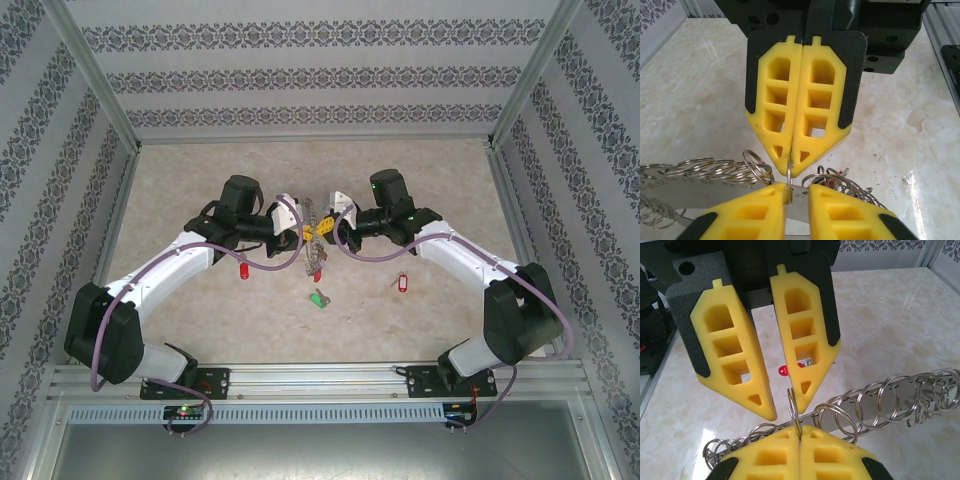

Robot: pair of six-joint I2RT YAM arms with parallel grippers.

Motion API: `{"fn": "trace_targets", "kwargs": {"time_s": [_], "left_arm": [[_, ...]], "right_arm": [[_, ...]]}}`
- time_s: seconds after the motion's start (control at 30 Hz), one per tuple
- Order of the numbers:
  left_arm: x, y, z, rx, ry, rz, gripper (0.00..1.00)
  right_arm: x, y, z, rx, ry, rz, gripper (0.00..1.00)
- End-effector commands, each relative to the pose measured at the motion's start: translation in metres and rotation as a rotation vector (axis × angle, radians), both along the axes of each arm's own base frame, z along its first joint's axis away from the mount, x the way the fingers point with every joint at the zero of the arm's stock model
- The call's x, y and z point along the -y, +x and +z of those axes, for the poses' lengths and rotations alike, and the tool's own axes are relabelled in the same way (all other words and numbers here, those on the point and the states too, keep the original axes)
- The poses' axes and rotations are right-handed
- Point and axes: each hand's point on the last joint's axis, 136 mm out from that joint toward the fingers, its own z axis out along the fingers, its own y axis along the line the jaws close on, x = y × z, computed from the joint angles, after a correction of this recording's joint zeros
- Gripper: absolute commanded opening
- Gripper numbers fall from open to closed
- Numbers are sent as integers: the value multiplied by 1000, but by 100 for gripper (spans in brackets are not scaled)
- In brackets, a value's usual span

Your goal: Put the keys on the keyring

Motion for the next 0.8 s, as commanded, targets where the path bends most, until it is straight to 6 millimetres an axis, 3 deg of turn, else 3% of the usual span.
{"fn": "trace_targets", "kwargs": {"time_s": [0.0,0.2,0.43,0.63,0.77], "left_arm": [[3,2,8,17,-6,-17,15],[7,4,13,13,-28,-24,9],[7,5,11,4,-23,-21,17],[6,8,8,2,-12,-10,0],[5,10,8,12,-11,5,0]], "right_arm": [[-6,-8,21,56,52,50,0],[-6,-7,21,51,50,47,0],[-6,-7,21,45,53,50,0],[-6,-7,22,44,53,48,0],[-2,-4,24,27,52,9,3]]}}
